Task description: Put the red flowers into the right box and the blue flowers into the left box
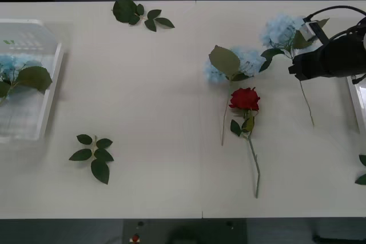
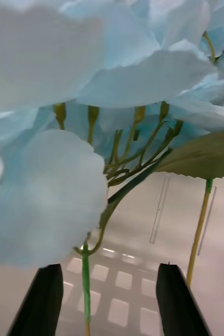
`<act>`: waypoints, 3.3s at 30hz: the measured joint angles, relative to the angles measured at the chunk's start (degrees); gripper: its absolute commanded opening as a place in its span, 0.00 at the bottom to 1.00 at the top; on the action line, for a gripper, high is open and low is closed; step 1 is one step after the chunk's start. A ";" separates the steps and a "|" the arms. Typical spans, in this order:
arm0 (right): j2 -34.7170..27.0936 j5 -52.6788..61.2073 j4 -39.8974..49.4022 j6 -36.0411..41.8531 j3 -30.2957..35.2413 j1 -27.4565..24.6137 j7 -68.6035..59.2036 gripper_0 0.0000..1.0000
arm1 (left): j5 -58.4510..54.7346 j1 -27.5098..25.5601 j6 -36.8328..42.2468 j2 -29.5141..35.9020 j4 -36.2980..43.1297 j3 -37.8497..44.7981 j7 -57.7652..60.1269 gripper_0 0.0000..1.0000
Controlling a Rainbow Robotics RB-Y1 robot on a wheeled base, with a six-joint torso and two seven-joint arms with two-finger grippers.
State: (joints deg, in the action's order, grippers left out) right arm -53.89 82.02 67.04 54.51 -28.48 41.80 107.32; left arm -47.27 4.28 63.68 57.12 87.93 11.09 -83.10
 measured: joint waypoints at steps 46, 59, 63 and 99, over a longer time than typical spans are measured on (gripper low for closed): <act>29.90 39.59 0.07 -1.54 13.37 5.87 32.41 0.00 | -44.62 12.82 -16.10 -22.52 12.51 -19.97 -34.21 1.00; 30.99 39.59 0.07 -2.78 13.29 5.87 31.75 0.00 | -38.88 13.08 -16.79 -32.53 12.51 -19.96 -40.99 1.00; 30.99 39.59 0.07 -2.78 13.29 5.87 31.65 0.00 | -36.38 14.70 -16.79 -32.53 12.20 -19.96 -41.01 1.00; 30.02 39.46 0.07 -3.73 13.16 5.87 31.56 0.74 | -37.10 23.41 -16.79 -36.80 1.41 -20.08 -41.00 0.00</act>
State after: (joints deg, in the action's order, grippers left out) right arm -23.87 121.48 67.11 50.78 -15.32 47.67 138.88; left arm -84.36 27.69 46.89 20.32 89.34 -8.99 -124.11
